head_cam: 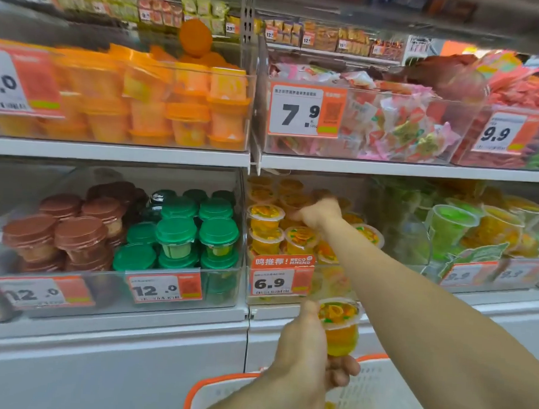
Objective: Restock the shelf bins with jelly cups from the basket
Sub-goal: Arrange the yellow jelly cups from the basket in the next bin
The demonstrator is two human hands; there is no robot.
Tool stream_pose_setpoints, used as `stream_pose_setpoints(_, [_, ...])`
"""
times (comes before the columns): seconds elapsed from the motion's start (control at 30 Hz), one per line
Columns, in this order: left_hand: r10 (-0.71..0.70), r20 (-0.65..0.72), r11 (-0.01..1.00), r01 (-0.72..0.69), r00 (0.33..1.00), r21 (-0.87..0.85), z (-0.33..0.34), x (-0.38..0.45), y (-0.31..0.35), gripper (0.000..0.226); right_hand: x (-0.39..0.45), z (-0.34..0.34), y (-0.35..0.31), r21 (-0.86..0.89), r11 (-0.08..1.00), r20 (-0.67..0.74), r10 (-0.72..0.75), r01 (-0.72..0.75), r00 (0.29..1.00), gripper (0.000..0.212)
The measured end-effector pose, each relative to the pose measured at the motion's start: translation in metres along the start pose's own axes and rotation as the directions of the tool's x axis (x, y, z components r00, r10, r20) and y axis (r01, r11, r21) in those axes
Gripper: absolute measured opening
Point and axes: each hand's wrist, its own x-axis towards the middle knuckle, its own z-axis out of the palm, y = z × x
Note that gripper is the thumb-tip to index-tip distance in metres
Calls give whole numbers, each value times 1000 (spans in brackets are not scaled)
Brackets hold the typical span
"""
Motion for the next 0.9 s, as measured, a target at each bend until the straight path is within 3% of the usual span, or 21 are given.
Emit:
stream_pose_setpoints(0.17, [90,-11,996,-90,996,27,-3,7,15,40,5,9,0,-122,992,-101,-53,40,994,40])
stream_pose_setpoints(0.4, [220,-23,974,-218,975,59,-5,12,21,35,-11,-2,3,-59,994,-137,-97,90,986,43])
stream_pose_setpoints(0.53, [349,-82,936,-344,933,74,-7,17,24,29,-48,-31,2,27,941,-220,-323,337,920,17])
stream_pose_setpoints(0.6, [434,-106,900,-424,895,101,-6,15,26,25,-67,-49,5,55,904,-95,-419,425,903,16])
stream_pose_setpoints(0.67, [544,-105,836,-529,832,143,-4,14,27,22,-85,-71,12,195,888,253,-456,417,853,25])
stream_pose_setpoints(0.73, [652,-100,756,-635,751,159,-2,15,27,17,-98,-94,16,250,883,620,-461,397,635,42])
stream_pose_setpoints(0.77, [685,-103,727,-667,721,165,-1,14,27,17,-101,-103,19,248,874,716,-456,417,529,55])
stream_pose_setpoints(0.8, [707,-114,706,-686,698,176,0,13,28,20,-103,-107,22,255,863,755,-459,436,467,66])
stream_pose_setpoints(0.83, [717,-129,696,-693,685,190,1,13,28,22,-105,-107,23,271,853,749,-478,446,458,73])
stream_pose_setpoints(0.9, [726,-157,687,-694,670,216,5,13,29,17,-109,-99,25,275,815,658,-546,510,518,74])
